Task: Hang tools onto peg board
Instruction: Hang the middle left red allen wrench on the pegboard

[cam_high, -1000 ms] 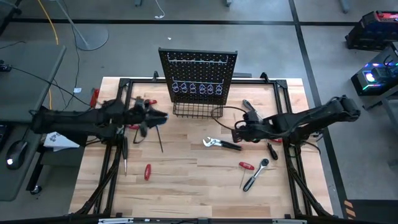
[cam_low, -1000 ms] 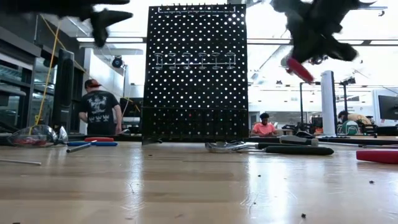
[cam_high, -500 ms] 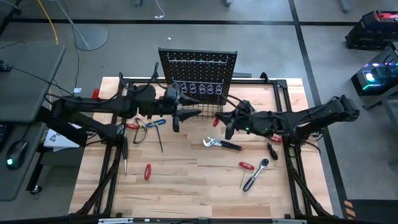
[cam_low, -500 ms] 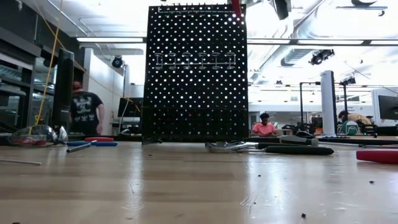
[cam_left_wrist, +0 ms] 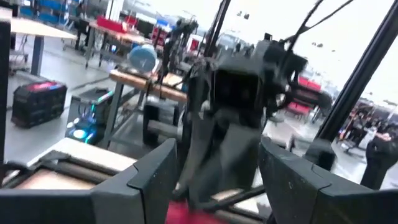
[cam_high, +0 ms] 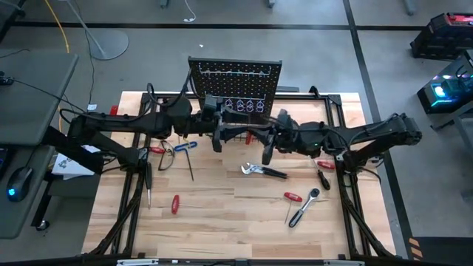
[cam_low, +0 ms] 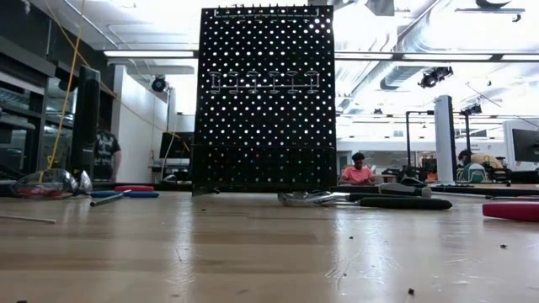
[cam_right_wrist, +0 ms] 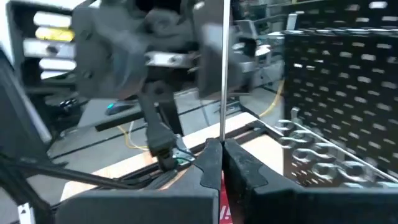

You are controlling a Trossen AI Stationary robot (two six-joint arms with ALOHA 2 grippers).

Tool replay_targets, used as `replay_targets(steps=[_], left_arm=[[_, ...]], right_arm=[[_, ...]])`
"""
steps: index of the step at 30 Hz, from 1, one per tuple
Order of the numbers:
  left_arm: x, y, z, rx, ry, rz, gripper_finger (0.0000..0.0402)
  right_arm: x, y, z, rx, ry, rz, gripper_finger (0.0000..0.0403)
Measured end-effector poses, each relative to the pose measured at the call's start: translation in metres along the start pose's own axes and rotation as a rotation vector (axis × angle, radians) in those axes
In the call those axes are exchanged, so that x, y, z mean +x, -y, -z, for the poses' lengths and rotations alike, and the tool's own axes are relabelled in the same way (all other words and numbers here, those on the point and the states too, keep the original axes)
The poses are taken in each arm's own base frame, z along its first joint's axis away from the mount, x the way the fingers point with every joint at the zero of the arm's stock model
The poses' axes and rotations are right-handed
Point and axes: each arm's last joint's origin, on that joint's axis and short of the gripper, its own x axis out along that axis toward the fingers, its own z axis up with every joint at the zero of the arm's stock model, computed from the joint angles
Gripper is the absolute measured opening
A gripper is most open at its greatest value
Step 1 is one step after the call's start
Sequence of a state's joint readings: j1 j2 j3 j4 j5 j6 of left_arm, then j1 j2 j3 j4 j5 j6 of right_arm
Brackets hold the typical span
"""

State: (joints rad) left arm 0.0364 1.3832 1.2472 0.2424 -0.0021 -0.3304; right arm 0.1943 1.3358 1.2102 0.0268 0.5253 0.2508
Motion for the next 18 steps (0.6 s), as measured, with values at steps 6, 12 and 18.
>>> replay_targets(steps=[6, 12, 18], left_arm=[[-0.001, 0.000, -0.001, 0.035, 0.004, 0.001, 0.0206], [-0.001, 0.000, -0.001, 0.063, 0.002, 0.001, 0.0164], [-0.002, 0.000, 0.000, 0.089, -0.008, -0.003, 0.0048]], right_arm=[[0.016, -0.010, 0.001, -0.037, -0.013, -0.004, 0.0000], [0.028, -0.017, -0.001, -0.056, -0.012, -0.009, 0.0000], [0.027, -0.015, -0.004, -0.056, -0.004, 0.029, 0.0000]])
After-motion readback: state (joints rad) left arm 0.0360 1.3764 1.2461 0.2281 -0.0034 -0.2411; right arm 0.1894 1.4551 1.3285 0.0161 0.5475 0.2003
